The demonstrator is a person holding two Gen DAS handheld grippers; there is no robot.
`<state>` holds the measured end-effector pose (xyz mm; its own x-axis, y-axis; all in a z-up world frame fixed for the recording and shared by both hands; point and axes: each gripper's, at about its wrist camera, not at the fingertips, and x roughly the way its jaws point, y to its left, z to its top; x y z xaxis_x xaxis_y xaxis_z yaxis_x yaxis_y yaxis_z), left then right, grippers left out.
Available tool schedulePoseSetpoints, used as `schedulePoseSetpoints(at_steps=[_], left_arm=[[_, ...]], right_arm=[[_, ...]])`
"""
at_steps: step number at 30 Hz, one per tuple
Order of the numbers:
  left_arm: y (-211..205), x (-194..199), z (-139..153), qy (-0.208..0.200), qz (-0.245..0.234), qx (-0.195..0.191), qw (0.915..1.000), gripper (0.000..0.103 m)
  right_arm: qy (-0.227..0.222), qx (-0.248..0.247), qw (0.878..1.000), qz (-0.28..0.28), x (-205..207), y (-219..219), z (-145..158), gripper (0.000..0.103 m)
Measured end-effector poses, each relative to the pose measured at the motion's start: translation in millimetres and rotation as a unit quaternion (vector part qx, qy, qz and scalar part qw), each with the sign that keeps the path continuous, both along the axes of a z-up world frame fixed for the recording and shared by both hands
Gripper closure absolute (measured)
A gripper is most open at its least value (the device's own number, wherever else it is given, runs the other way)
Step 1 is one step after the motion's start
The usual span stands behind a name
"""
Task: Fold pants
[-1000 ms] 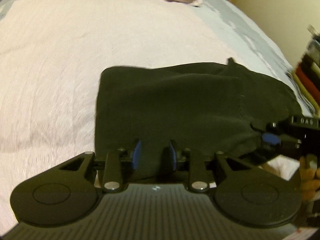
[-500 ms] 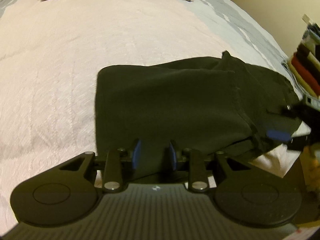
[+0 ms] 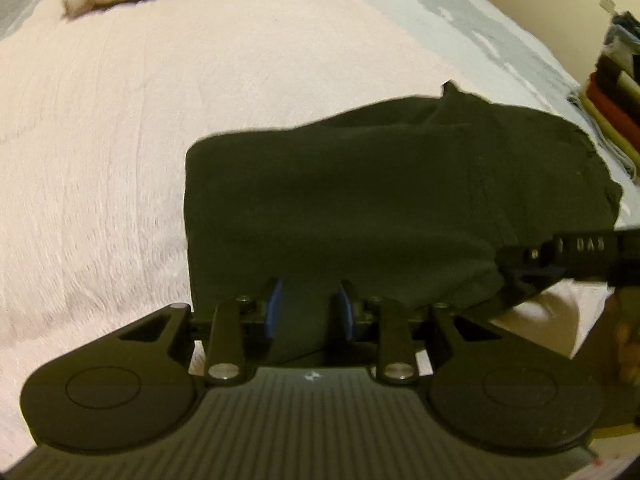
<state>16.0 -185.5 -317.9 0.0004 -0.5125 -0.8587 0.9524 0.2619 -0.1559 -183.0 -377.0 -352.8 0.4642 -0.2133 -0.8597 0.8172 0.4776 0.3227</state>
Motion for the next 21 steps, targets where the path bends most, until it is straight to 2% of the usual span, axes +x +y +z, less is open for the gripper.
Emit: schedulePoseSetpoints(at_steps=[2,3,4,6,8,9,11,14,16,19,21], left_arm=[[3.9,1.0,7.1,0.010,0.009,-0.014,0.9998,0.078],[5.0,1.3,7.4,0.016,0.014,-0.016,0.9996,0.078],[5.0,1.3,4.0,0.023,0.019,-0.012,0.9995,0.078],[1.8,-1.9,-8.5,0.021,0.024,0.012,0.9994,0.078],[0.1,-4.9,-20.1,0.012,0.037,0.012,0.9992,0.077],[-2.0,-4.8,-21.0,0.014,0.044,0.018,0.9988,0.077],[-5.2,-7.1,-12.3,0.009,0.050,0.020,0.9985,0.077],[-7.6,-15.7,2.3,-0.005,0.046,0.020,0.9987,0.077],[-11.2,-24.9,10.0,-0.013,0.049,0.036,0.9981,0.075],[-19.6,-40.7,15.3,-0.027,0.064,0.082,0.9942,0.071],[-23.9,-53.1,20.7,-0.037,0.073,0.106,0.9910,0.071]], right_arm=[[0.006,-0.082,0.996,0.033,9.4,11.2,20.5,0.065],[0.004,-0.112,0.993,0.043,11.5,16.8,26.3,0.065],[-0.005,-0.121,0.991,0.054,14.2,19.3,26.6,0.065],[-0.004,-0.088,0.992,0.086,22.2,17.0,5.3,0.065],[0.042,-0.034,0.993,0.103,26.8,10.7,-27.6,0.064],[0.025,-0.026,0.995,0.096,22.8,7.5,-28.4,0.064],[0.000,-0.015,0.997,0.081,12.2,-0.1,-18.3,0.064],[-0.011,-0.024,0.998,0.060,-14.8,-10.6,-0.8,0.060],[-0.024,-0.014,0.999,0.039,-39.8,-22.8,3.0,0.048],[0.008,-0.002,1.000,0.017,-80.1,-32.0,14.3,0.047],[0.036,-0.017,0.999,0.010,-98.7,-38.3,30.2,0.047]])
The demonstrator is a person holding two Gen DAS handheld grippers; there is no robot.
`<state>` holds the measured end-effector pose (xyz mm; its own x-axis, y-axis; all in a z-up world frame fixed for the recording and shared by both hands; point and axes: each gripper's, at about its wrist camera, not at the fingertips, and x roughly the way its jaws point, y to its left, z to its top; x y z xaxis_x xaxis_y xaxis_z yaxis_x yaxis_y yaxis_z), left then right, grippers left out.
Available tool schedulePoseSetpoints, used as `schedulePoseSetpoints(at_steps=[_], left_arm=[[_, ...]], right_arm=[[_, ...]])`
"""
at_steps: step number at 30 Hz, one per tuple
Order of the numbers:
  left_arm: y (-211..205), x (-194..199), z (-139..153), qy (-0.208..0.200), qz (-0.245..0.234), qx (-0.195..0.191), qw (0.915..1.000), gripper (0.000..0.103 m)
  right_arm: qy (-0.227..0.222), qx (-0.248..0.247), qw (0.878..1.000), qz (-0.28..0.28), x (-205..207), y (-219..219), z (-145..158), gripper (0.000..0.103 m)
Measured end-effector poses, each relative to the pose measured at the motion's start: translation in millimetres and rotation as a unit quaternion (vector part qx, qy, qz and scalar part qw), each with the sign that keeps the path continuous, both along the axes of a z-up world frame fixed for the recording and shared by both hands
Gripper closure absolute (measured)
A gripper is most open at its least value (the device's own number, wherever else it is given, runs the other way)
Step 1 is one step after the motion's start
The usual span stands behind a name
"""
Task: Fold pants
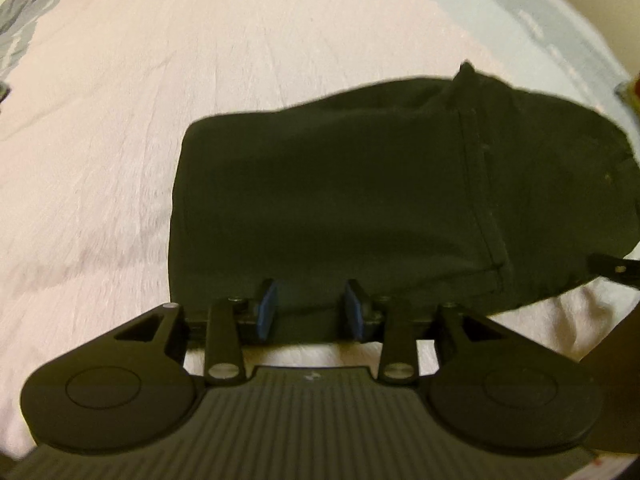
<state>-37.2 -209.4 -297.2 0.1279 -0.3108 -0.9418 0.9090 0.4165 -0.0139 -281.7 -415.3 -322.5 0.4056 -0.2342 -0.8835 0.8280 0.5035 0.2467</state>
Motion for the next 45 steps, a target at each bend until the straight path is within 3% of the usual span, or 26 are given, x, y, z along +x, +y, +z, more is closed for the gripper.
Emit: schedulePoseSetpoints(at_steps=[6,14,21,32,36,40,42,45], left_arm=[[-7.4,-39.1,30.2,0.012,0.012,0.029,0.9994,0.064],[-4.2,-77.3,80.2,-0.003,0.007,0.038,0.9992,0.055],[8.2,-90.1,101.3,-0.012,0.014,0.037,0.9991,0.054],[16.1,-97.9,108.7,-0.012,0.022,0.035,0.9991,0.051],[15.5,-96.7,100.5,-0.001,0.017,0.022,0.9996,0.051],[9.6,-90.9,80.9,0.010,-0.001,-0.006,0.9999,0.053],[2.5,-86.2,67.9,0.014,-0.001,-0.012,0.9998,0.059],[-7.2,-83.5,50.3,0.014,0.000,-0.013,0.9998,0.061]], right_arm=[[0.056,-0.017,0.997,0.048,-16.2,-6.4,49.7,0.046],[0.034,0.025,0.994,0.101,-26.2,0.0,96.5,0.045],[0.038,0.033,0.992,0.118,-25.4,-1.2,102.0,0.045],[0.018,0.049,0.992,0.116,-32.4,-10.0,100.8,0.045],[-0.007,0.066,0.995,0.076,-48.3,-25.3,86.5,0.045],[-0.051,0.073,0.996,-0.018,-85.6,-61.3,53.8,0.045],[-0.082,0.082,0.991,-0.072,-106.5,-82.6,32.4,0.045],[-0.134,0.098,0.974,-0.155,-134.5,-112.8,-5.9,0.045]])
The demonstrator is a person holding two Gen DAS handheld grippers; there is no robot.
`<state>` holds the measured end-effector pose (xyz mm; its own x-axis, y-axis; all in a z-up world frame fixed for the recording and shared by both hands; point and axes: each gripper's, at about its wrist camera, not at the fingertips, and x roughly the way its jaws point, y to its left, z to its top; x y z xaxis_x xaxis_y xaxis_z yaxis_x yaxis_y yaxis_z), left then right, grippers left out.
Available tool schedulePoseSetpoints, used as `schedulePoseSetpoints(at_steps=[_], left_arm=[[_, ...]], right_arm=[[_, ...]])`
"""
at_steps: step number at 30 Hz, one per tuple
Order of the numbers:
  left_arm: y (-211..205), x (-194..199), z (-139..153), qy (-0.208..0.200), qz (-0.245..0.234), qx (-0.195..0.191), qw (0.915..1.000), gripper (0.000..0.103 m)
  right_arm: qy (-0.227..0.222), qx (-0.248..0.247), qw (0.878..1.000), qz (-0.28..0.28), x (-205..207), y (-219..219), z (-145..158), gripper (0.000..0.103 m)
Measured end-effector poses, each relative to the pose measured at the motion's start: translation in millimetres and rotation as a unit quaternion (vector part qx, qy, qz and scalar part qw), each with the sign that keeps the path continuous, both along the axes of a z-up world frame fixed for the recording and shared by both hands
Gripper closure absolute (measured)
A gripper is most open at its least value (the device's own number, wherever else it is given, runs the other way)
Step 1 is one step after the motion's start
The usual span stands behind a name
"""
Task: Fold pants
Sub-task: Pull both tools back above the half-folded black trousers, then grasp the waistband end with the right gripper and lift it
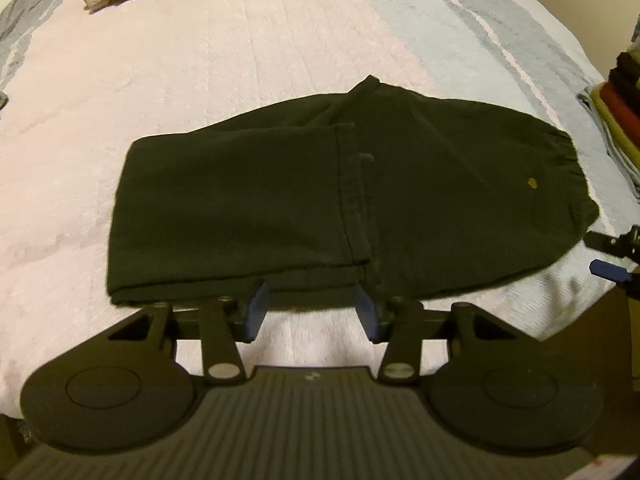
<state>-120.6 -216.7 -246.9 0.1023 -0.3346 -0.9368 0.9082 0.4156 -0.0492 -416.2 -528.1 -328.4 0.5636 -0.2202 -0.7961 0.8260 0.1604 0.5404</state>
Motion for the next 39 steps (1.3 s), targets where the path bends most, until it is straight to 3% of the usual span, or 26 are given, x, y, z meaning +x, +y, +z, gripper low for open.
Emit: schedulePoseSetpoints(at_steps=[4,8,15,17,19,23,26,27,29,30,32,33,39], left_arm=[[-10.7,-0.5,-19.5,0.003,-0.004,-0.006,1.0000,0.061],[-20.4,2.5,-39.5,-0.002,-0.001,-0.006,1.0000,0.062],[-26.8,13.7,-54.3,0.003,0.015,-0.014,0.9998,0.062],[-28.6,16.7,-56.5,0.003,0.015,-0.019,0.9997,0.062],[-31.1,20.6,-62.4,0.004,0.017,-0.014,0.9998,0.062],[-33.6,27.7,-66.9,0.015,0.017,-0.012,0.9997,0.062],[-32.6,31.3,-67.5,0.016,0.002,-0.018,0.9997,0.062],[-31.8,32.7,-68.8,0.018,-0.001,-0.019,0.9997,0.062],[-30.4,37.3,-74.8,0.028,0.000,-0.018,0.9994,0.062],[-29.1,39.2,-77.1,0.034,0.003,-0.017,0.9993,0.062],[-27.1,43.4,-81.4,0.044,0.007,-0.020,0.9988,0.062],[-26.8,44.4,-82.5,0.045,0.004,-0.023,0.9987,0.062],[-21.4,58.3,-80.5,0.058,-0.018,-0.042,0.9973,0.063]], right_arm=[[-0.079,0.039,0.993,-0.082,-20.3,-24.2,-47.1,0.043],[-0.155,0.057,0.977,-0.136,-26.9,-32.7,-80.7,0.043],[-0.235,0.036,0.962,-0.138,-41.9,-18.7,-72.5,0.045],[-0.207,0.033,0.970,-0.124,-35.2,-14.4,-69.4,0.045],[-0.144,0.039,0.983,-0.109,-22.3,-17.6,-77.1,0.046],[-0.203,0.051,0.966,-0.154,-19.8,-19.6,-86.1,0.046],[-0.241,-0.006,0.964,-0.114,-1.3,-20.7,-62.1,0.046],[-0.231,-0.018,0.968,-0.100,3.6,-19.8,-61.4,0.048],[-0.185,0.003,0.977,-0.106,8.1,-22.5,-74.2,0.060],[-0.186,0.024,0.973,-0.133,2.5,-22.2,-88.0,0.068],[-0.218,0.042,0.960,-0.171,-5.6,-17.3,-96.6,0.070],[-0.213,0.032,0.962,-0.170,-4.1,-15.0,-91.6,0.072],[-0.092,-0.066,0.984,-0.139,35.7,-5.2,-42.8,0.085]])
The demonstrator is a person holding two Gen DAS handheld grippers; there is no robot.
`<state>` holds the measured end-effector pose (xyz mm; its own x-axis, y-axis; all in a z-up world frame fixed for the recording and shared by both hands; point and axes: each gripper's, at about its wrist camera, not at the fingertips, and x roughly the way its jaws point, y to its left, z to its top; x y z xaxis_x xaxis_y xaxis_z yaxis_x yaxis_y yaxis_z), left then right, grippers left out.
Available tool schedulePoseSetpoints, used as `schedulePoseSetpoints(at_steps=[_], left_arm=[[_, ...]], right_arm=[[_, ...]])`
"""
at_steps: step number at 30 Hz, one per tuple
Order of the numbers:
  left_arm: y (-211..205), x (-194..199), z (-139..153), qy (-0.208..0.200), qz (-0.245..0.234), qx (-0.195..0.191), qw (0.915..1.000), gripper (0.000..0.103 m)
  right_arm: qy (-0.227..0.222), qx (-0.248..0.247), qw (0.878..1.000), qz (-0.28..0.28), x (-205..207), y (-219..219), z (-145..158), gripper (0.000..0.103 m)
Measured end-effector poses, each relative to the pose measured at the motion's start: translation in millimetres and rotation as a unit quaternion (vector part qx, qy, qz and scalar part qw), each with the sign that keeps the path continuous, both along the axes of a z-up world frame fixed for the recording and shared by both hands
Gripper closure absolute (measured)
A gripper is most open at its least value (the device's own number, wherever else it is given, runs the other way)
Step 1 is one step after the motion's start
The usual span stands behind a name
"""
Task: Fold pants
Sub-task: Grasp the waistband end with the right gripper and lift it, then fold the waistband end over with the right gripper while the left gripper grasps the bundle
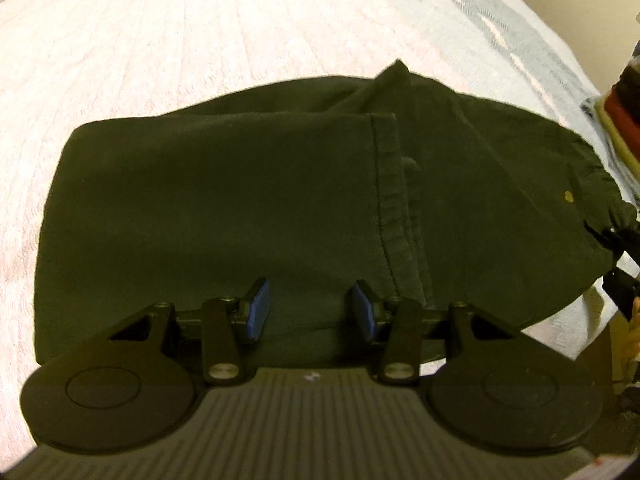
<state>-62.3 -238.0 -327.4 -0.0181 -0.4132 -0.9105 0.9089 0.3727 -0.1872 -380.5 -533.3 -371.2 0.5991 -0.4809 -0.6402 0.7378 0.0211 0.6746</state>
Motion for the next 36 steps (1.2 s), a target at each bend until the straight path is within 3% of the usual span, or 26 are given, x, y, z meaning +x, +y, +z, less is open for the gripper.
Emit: schedulePoseSetpoints(at_steps=[2,3,6,8,13,16,17,21,23,25,26,29,31,32,33,35,36], left_arm=[[7.3,9.6,3.2,0.006,0.005,-0.005,1.0000,0.064],[12.5,16.4,5.1,0.010,0.008,-0.008,0.9999,0.065],[27.3,33.0,13.0,0.020,0.014,-0.018,0.9995,0.065],[38.2,45.0,18.8,0.024,0.019,-0.025,0.9992,0.065],[57.3,70.6,31.3,0.013,0.023,-0.040,0.9988,0.065],[70.3,89.9,35.0,0.004,0.035,-0.048,0.9983,0.065],[77.0,99.4,34.9,0.003,0.047,-0.048,0.9978,0.065],[108.0,138.4,28.9,0.004,0.097,-0.034,0.9947,0.065],[127.1,158.2,25.0,0.005,0.124,-0.025,0.9919,0.065],[145.4,173.8,22.2,0.007,0.148,-0.017,0.9888,0.065],[154.5,181.1,20.9,0.008,0.159,-0.013,0.9871,0.065],[176.3,193.6,17.1,0.018,0.184,-0.007,0.9827,0.065],[187.8,198.3,12.6,0.029,0.199,-0.004,0.9797,0.065],[194.2,198.7,11.9,0.033,0.202,-0.003,0.9788,0.065],[199.0,199.5,11.8,0.036,0.205,-0.005,0.9781,0.065],[210.3,201.9,12.2,0.043,0.204,-0.011,0.9779,0.065],[212.9,202.4,10.3,0.049,0.203,-0.010,0.9780,0.065]], right_arm=[[0.079,-0.046,0.996,0.021,23.9,9.7,21.7,0.086],[0.128,-0.095,0.986,0.049,42.6,19.1,39.7,0.088],[0.187,-0.190,0.960,0.085,82.4,52.5,75.4,0.089],[0.209,-0.219,0.948,0.098,102.5,65.1,84.8,0.089],[0.223,-0.218,0.947,0.076,107.9,77.6,88.2,0.090],[0.251,-0.278,0.920,0.116,127.9,109.5,106.5,0.090],[0.264,-0.305,0.905,0.135,140.9,120.4,111.3,0.090],[0.302,-0.421,0.822,0.236,205.1,188.8,124.0,0.089],[0.307,-0.478,0.767,0.299,236.9,231.0,120.9,0.089],[0.299,-0.518,0.704,0.382,266.8,275.1,106.4,0.088],[0.307,-0.529,0.666,0.427,282.2,297.9,92.6,0.087],[0.353,-0.519,0.561,0.539,319.5,348.6,25.6,0.083],[0.424,-0.517,0.473,0.574,335.0,376.3,-34.4,0.079],[0.442,-0.543,0.437,0.565,333.5,385.0,-50.1,0.078],[0.442,-0.556,0.431,0.558,331.4,388.3,-52.6,0.076],[0.423,-0.532,0.471,0.563,332.4,379.9,-37.9,0.073],[0.419,-0.518,0.484,0.567,331.5,376.6,-27.7,0.068]])
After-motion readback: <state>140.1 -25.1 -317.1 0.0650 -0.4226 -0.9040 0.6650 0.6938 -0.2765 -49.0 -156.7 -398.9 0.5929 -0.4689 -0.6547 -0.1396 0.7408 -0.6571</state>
